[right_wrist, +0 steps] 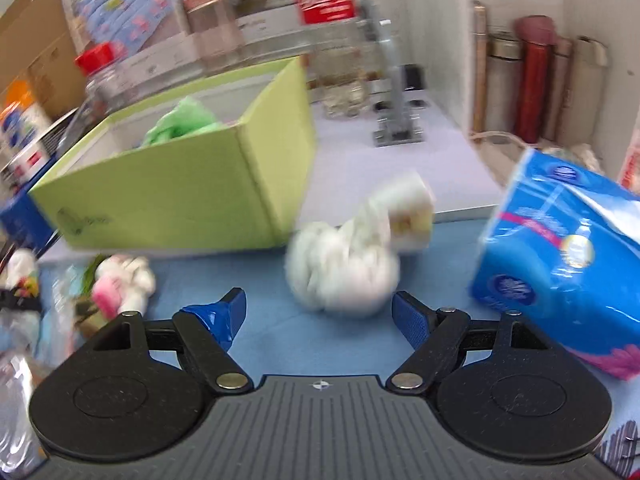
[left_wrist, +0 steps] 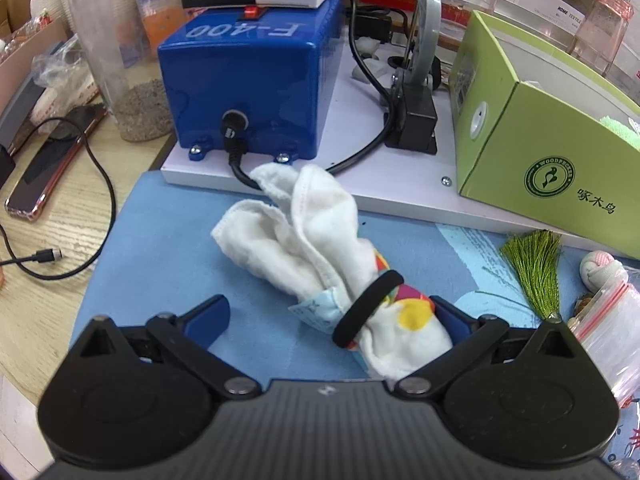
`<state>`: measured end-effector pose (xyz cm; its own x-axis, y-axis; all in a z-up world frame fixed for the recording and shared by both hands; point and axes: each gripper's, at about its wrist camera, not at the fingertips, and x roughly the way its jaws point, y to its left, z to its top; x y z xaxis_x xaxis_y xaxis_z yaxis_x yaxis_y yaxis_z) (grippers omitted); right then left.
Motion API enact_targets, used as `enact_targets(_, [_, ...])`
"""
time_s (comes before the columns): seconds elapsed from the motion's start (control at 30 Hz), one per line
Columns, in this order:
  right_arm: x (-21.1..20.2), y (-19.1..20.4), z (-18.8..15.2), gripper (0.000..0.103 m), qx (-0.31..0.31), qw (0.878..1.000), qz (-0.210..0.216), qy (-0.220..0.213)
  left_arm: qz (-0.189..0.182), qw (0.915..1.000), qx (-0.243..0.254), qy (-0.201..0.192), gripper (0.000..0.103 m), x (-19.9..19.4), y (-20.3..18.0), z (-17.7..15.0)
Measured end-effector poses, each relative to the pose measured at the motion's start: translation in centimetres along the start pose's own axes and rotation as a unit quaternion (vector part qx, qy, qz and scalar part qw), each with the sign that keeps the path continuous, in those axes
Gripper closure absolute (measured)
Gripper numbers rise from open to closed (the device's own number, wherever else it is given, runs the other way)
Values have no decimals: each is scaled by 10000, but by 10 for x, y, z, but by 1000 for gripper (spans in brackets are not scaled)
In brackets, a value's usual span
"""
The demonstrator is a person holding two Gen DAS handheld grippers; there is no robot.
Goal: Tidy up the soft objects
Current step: 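Grasp the knotted white sock with the right gripper while the left gripper holds the patterned sock, then carry both held socks up over the lime-green box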
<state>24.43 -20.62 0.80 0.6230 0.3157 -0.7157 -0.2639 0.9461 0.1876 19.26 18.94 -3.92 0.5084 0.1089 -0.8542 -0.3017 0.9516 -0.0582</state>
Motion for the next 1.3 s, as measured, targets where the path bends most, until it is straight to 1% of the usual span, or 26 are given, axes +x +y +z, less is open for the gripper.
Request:
enact_targets(0.03, [-5, 2, -3, 37, -49, 10000, -21, -5, -4, 10000, -6, -11, 1, 0, 0, 0])
enact_targets(0.1, [-20, 5, -6, 37, -210, 9984, -459, -245, 8, 10000, 41, -40, 1, 1, -3, 0])
enact_targets(0.17, [-26, 7, -3, 36, -424, 9951, -743, -495, 81, 9998, 167, -52, 1, 2, -8, 0])
enact_targets(0.2, [-24, 5, 1, 36, -452, 9946, -779, -520, 105, 9997, 208, -54, 1, 3, -10, 0])
enact_targets(0.3, [-3, -1, 13, 36, -392, 9954, -796, -353, 125, 9994, 301, -72, 1, 3, -13, -2])
enact_targets(0.37, [11, -4, 15, 36, -282, 9955, -873, -253, 136, 9993, 324, -99, 1, 3, -14, -2])
enact_targets(0.5, [34, -8, 16, 36, -9, 9975, -705, -101, 119, 9991, 379, -156, 1, 4, -16, -2])
enact_targets(0.63, [43, -5, 16, 35, -217, 9954, -904, -230, 67, 9987, 450, -219, 1, 3, -15, -3])
enact_targets(0.7, [46, -2, 13, 33, -386, 9935, -1010, -364, 40, 9985, 471, -261, 1, 1, -14, -6])
enact_targets(0.8, [47, -3, 8, 31, -354, 9923, -1034, -587, 34, 9986, 454, -269, 2, 0, -13, -7])
enact_targets(0.83, [46, -4, 8, 30, -329, 9921, -1044, -618, 17, 9986, 430, -293, 6, -1, -13, -7])
enact_targets(0.9, [47, -4, 10, 30, -295, 9920, -1059, -615, -98, 9982, 446, -379, 24, -8, -13, -8])
enact_targets(0.93, [47, -4, 11, 30, -308, 9920, -1061, -614, -202, 9980, 445, -412, 45, -12, -13, -9])
enact_targets(0.97, [46, -4, 11, 32, -311, 9921, -1051, -604, -318, 9978, 426, -399, 52, -16, -12, -9])
enact_targets(1.03, [40, -6, 11, 44, -260, 9928, -991, -622, -378, 9976, 401, -418, 58, -22, -9, -9])
enact_targets(1.07, [34, -9, 9, 70, -151, 9946, -765, -687, -399, 9975, 384, -449, 58, -26, -7, -11])
enact_targets(1.13, [23, -15, 5, 71, 157, 9970, -364, -664, -442, 9970, 310, -557, 58, -38, 1, -14])
enact_targets(1.23, [-4, -4, -7, 71, -64, 9952, -447, -869, -493, 9956, 245, -760, 58, -62, 11, -22])
enact_targets(1.3, [-28, 3, -14, 71, -73, 9937, -328, -1072, -518, 9945, 260, -877, 58, -76, 14, -25])
